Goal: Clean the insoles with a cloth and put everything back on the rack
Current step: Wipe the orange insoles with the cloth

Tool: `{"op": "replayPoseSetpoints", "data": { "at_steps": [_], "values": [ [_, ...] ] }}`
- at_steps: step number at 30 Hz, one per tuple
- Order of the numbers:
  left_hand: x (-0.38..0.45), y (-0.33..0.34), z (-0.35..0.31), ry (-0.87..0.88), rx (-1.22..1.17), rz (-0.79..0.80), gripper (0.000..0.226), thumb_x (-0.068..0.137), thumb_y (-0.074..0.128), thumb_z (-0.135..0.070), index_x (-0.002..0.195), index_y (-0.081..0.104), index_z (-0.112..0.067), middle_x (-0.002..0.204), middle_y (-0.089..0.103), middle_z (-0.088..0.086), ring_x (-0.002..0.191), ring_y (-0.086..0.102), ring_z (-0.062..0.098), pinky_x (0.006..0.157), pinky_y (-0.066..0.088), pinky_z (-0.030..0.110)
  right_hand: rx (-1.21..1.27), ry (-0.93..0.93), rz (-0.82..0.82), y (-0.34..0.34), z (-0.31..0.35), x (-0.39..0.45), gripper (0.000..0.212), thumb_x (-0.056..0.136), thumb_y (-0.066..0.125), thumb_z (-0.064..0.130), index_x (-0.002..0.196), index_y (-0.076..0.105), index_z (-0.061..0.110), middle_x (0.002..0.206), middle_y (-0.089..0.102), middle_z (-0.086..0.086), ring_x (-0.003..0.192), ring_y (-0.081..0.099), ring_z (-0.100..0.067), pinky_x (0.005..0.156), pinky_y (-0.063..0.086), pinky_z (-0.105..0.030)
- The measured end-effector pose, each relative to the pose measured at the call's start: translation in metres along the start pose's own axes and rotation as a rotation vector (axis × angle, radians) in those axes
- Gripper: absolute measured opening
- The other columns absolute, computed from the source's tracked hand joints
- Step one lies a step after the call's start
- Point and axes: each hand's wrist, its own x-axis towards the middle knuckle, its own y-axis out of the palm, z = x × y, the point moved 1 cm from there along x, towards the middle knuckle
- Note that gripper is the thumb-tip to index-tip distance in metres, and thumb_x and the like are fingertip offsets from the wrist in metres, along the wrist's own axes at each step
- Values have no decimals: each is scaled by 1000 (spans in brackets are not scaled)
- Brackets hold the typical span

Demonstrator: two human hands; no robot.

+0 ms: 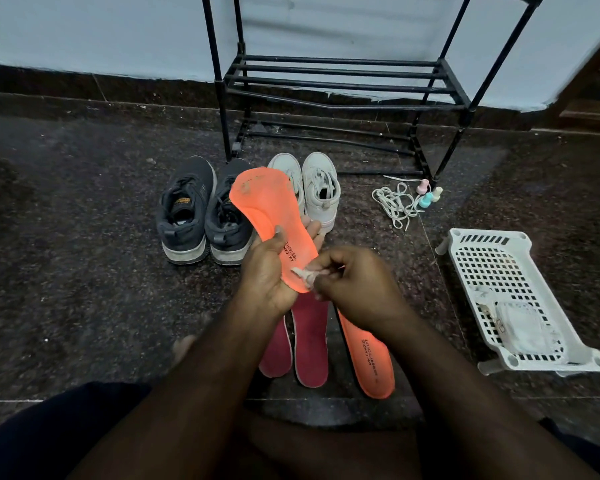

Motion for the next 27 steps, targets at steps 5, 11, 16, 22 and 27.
{"op": "replayPoseSetpoints", "data": {
  "at_steps": [5, 11, 16, 22, 27],
  "values": [
    [-2, 4, -2, -3, -13, 12, 39, 108, 38, -14, 145, 44, -7, 110, 71, 22, 90, 75, 29, 65, 62, 44, -28, -36, -86, 0, 0, 2, 8, 79, 73, 14, 85, 71, 19, 73, 71, 5, 67, 68, -10, 69, 57, -37],
    [1, 2, -10, -7, 43, -23, 43, 105, 42, -22, 145, 46, -6, 115, 70, 16, 110, 67, 36, 62, 61, 47, 466, 81, 160, -4, 26, -8, 20, 83, 62, -15, 92, 64, 2, 71, 68, -10, 61, 66, -23, 65, 59, -37],
    [-4, 3, -6, -78, 80, 25, 39, 105, 44, -29, 135, 57, -8, 119, 71, 12, 95, 73, 25, 79, 60, 43, 527, 121, -79, -47, 25, 2, 28, 85, 55, -16, 97, 66, 7, 78, 65, -8, 62, 66, -16, 65, 60, -31],
    [-11, 5, -6, -98, 174, 135, 83, 96, 28, -69, 144, 50, -4, 116, 67, 10, 90, 71, 23, 76, 53, 37, 437, 60, -109, -53, 21, 4, 31, 78, 63, -10, 99, 73, 11, 74, 73, 2, 75, 67, -22, 81, 56, -50],
    [-9, 5, 0, -139, 111, 202, 89, 98, 21, -69, 106, 75, 1, 103, 72, 17, 81, 71, 29, 68, 57, 35, 295, -41, -65, -36, 16, 4, 27, 84, 61, -10, 97, 74, 10, 93, 76, -3, 85, 73, -21, 83, 59, -42]
  ]
}}
